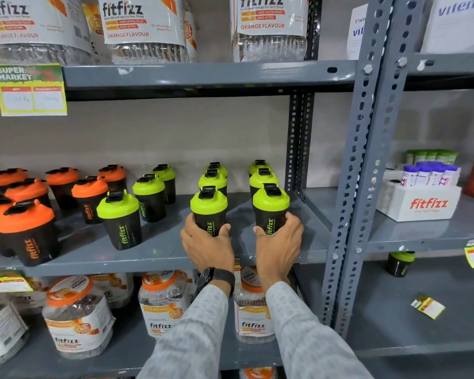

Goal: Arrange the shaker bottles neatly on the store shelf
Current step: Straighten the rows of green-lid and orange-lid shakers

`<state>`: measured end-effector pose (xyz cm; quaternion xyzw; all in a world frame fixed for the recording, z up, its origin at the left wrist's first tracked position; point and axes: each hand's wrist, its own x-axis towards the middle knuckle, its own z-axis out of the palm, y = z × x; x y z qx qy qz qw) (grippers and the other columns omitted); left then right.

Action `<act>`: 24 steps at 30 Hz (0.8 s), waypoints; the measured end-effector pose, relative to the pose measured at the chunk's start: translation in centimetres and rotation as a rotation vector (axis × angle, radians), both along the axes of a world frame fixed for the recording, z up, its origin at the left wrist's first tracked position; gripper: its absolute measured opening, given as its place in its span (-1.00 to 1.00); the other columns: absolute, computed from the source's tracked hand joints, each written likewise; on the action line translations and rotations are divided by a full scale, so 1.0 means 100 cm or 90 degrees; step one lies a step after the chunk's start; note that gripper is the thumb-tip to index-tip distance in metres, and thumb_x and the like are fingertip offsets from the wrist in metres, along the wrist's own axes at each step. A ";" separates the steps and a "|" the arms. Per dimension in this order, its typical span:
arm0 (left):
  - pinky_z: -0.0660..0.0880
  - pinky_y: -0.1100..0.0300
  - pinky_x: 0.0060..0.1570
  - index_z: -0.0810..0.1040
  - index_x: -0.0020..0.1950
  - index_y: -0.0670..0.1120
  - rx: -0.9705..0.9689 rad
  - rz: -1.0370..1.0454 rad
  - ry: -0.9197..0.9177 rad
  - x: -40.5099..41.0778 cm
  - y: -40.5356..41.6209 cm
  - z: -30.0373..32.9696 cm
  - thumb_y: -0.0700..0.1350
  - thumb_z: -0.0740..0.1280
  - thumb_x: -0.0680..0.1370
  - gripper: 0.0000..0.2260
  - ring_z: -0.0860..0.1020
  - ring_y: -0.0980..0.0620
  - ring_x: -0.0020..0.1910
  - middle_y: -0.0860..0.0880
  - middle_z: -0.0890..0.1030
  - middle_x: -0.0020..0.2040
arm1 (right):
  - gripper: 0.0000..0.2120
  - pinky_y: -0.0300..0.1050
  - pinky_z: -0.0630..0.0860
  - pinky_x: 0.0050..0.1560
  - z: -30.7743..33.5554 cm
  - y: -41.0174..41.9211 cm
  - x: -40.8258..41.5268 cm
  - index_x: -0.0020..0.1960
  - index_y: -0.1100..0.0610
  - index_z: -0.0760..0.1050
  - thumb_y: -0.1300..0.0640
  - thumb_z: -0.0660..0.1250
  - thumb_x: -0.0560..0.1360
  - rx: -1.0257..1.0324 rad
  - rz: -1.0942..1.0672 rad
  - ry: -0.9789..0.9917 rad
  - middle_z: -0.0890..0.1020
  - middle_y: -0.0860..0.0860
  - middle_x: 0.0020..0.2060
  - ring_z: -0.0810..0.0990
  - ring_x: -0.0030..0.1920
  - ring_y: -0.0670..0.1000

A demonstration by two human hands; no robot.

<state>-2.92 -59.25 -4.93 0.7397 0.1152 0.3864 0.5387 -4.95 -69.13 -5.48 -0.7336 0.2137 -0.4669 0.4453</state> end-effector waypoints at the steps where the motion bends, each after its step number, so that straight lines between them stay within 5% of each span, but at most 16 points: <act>1: 0.45 -0.13 0.24 0.39 0.42 -0.10 0.002 -0.002 0.000 0.000 0.000 0.000 -0.07 0.65 0.30 -0.24 0.48 -0.22 0.27 -0.16 0.52 0.25 | -0.22 0.07 0.53 0.14 -0.001 0.000 0.000 0.37 0.19 0.38 0.12 0.70 0.29 -0.002 0.001 -0.001 0.54 0.16 0.22 0.57 0.21 0.22; 10: 0.45 -0.13 0.25 0.37 0.44 -0.10 0.005 -0.011 0.012 -0.002 0.001 0.001 -0.04 0.64 0.31 -0.22 0.47 -0.23 0.29 -0.16 0.51 0.26 | -0.19 0.06 0.53 0.16 -0.001 -0.002 -0.002 0.41 0.19 0.36 0.12 0.70 0.30 -0.009 0.018 0.001 0.54 0.16 0.23 0.56 0.23 0.22; 15: 0.46 -0.15 0.29 0.30 0.52 -0.08 0.020 -0.012 -0.002 -0.010 0.014 -0.002 0.10 0.61 0.34 -0.14 0.44 -0.18 0.37 -0.15 0.48 0.36 | -0.09 0.06 0.47 0.24 -0.002 -0.005 -0.012 0.52 0.17 0.28 -0.05 0.67 0.33 -0.021 0.017 -0.027 0.49 0.16 0.29 0.46 0.30 0.17; 19: 0.50 -0.03 0.23 0.40 0.46 -0.03 0.022 0.022 -0.083 -0.021 0.054 -0.009 0.09 0.53 0.44 -0.36 0.51 -0.04 0.28 -0.06 0.53 0.29 | -0.32 -0.15 0.35 0.13 -0.011 0.001 -0.025 0.39 0.18 0.41 0.03 0.62 0.39 -0.076 0.029 -0.104 0.51 0.12 0.16 0.49 0.16 0.16; 24: 0.50 -0.03 0.18 0.50 0.35 -0.06 -0.013 0.107 -0.131 -0.024 0.136 -0.007 -0.05 0.47 0.50 -0.56 0.54 -0.03 0.16 -0.06 0.57 0.18 | -0.62 -0.11 0.45 0.03 -0.018 0.054 -0.032 0.17 0.06 0.50 0.09 0.58 0.45 -0.096 0.102 -0.144 0.57 0.01 0.03 0.57 0.02 0.08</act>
